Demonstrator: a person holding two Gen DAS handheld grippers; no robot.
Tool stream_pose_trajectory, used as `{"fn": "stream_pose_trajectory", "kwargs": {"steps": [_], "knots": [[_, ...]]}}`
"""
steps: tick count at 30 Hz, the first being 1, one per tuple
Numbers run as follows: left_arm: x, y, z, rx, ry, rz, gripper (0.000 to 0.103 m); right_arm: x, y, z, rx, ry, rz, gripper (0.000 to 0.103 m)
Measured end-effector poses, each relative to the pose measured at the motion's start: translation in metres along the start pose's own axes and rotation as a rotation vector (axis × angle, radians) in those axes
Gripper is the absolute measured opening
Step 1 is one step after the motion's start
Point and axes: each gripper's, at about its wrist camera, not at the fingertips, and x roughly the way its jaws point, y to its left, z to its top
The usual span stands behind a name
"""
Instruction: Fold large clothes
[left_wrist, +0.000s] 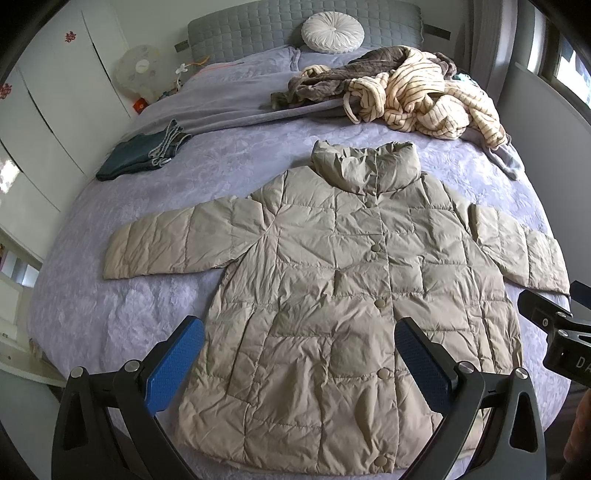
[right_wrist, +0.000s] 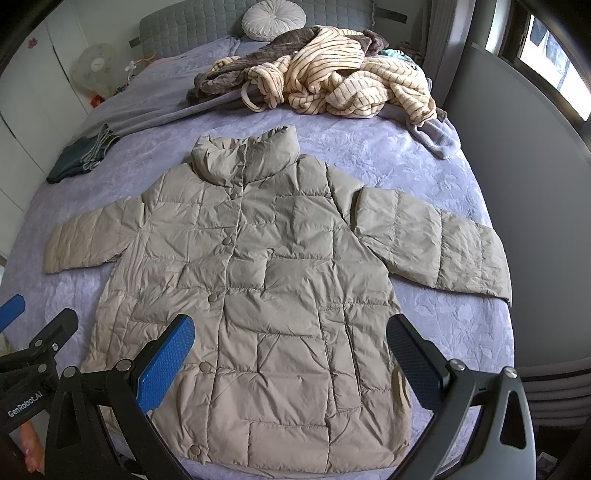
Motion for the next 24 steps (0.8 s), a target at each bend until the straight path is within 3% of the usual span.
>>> {"fn": "stream_pose_trajectory", "kwargs": {"steps": [24], "knots": [[0.0002,-0.0008,-0.0012,0.002,-0.002,0.000,0.103,-0.0018,-0.0005,-0.0017,0.004,-0.003,0.000,0.103]]}}
